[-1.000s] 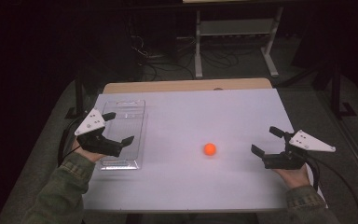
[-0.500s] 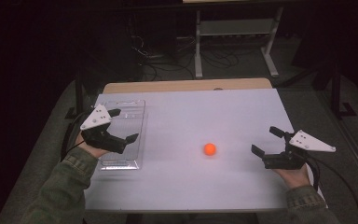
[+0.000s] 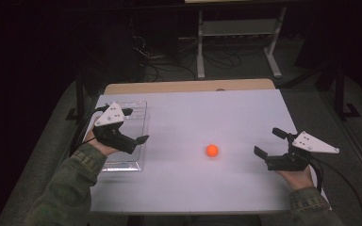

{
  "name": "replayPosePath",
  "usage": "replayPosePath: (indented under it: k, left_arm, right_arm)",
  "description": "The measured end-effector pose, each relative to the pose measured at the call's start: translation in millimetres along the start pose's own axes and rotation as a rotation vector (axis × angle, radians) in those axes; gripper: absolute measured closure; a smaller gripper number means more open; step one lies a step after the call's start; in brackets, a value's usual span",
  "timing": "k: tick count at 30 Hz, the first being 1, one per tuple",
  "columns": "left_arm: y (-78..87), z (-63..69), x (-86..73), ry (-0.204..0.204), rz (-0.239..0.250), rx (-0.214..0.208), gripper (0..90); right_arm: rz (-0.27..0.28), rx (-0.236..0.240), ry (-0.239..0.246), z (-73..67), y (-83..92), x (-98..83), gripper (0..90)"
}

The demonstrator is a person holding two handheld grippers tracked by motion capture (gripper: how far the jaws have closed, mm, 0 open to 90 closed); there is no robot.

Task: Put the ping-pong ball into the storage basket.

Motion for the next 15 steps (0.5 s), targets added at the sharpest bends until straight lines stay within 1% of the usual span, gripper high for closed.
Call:
replayPosePath:
  k: [4,15]
  left_arm:
    - [-2.6,-1.0,2.7,-0.001,-0.004,-0.013,0.0]
    - [-10.0,-1.2,10.8,-0.026,-0.016,-0.038,0.0]
  right_arm:
    - [0.0,0.001,0.0,0.0,0.2,0.1,0.0]
    - [-0.002,0.002,0.001,-0.2,-0.1,-0.2,0.0]
Point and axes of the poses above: each handheld gripper's, and its own axes: y roughly backward along the jaws, x roughly out of its top, z roughly to its right, the point moved 8 cm from there along -y, roughly forward along the jaws, and after that the axes turned 14 degrees about -y, right-handed, at the moved point
